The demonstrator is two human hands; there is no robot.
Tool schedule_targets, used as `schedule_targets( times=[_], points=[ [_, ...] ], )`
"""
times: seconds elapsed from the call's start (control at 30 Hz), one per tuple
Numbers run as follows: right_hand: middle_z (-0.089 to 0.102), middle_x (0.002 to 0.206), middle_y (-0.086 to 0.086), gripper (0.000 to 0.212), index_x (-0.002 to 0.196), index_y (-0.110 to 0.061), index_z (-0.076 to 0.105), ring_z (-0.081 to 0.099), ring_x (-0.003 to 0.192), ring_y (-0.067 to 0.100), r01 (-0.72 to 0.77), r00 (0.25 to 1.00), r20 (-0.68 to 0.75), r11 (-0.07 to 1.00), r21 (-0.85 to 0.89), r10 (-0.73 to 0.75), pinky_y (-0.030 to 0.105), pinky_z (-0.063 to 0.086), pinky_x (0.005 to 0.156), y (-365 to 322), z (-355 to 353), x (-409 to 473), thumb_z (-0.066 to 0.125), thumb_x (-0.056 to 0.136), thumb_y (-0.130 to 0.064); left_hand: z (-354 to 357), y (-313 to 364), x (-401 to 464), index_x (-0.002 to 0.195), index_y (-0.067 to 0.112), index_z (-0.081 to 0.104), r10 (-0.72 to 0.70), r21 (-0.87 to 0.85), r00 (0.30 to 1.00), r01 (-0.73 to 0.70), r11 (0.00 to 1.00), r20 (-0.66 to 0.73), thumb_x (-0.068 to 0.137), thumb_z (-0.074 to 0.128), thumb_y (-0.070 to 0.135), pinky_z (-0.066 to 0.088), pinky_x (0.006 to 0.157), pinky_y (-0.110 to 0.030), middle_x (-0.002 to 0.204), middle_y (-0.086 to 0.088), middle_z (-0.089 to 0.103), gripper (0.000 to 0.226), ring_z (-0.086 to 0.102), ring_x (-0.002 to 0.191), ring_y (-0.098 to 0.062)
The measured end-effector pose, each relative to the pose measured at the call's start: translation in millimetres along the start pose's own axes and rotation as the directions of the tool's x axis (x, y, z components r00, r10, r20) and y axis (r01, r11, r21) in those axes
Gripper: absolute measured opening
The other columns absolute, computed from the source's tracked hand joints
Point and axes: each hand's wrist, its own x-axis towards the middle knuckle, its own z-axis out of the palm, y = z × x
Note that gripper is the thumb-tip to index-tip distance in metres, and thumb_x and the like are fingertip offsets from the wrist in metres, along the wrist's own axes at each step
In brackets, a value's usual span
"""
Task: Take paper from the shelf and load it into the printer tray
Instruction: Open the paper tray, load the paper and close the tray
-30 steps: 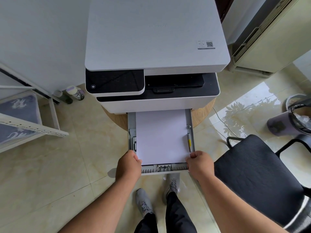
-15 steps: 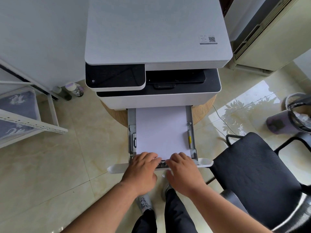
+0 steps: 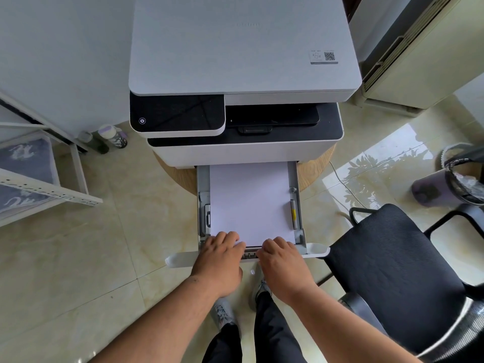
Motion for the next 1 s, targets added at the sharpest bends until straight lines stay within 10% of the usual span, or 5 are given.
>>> schedule_targets(
  times=[0.27, 0.53, 1.0],
  points=[
    [0.076, 0.107, -0.007, 0.036, 0.109, -0.021, 0.072, 0.072, 0.096, 0.023, -0.081, 0.997, 0.024, 0.996, 0.033, 0.080, 0.036, 0.060, 0.083, 3.0, -5.0, -5.2, 0.076, 0.076, -0.034, 4.2, -1.1, -3.4, 0.123, 0.025, 0.052, -0.006, 0.004, 1.000, 0.006, 1.000, -0.004, 0.083, 0.050, 0.026, 0.032, 0.108, -0.037, 0.131, 0.005, 0.045, 0.040, 0.042, 0.122, -0.023],
    [0.078, 0.104, -0.009, 0.028, 0.103, -0.024, 0.068, 0.073, 0.102, 0.018, -0.189, 0.981, 0.041, 0.982, 0.019, 0.188, 0.041, 0.056, 0.098, 11.3, -9.4, -16.5, 0.065, 0.084, -0.045, 9.4, -4.9, -10.7, 0.132, 0.024, 0.052, -0.031, -0.054, 1.000, 0.031, 0.998, 0.000, 0.082, 0.046, 0.023, 0.032, 0.112, -0.038, 0.133, 0.006, 0.046, 0.051, 0.044, 0.124, -0.023],
    [0.063, 0.098, 0.003, 0.027, 0.095, -0.024, 0.068, 0.063, 0.087, 0.030, -0.270, 0.943, 0.157, 0.949, -0.162, 0.295, 0.043, 0.051, 0.085, 30.1, -11.9, -11.4, 0.079, 0.075, -0.038, 10.7, -11.6, -15.6, 0.134, 0.025, 0.054, -0.095, -0.086, 0.995, 0.091, 0.992, -0.034, 0.090, 0.046, 0.019, 0.031, 0.114, -0.035, 0.132, 0.007, 0.048, 0.046, 0.045, 0.124, -0.020]
  ],
)
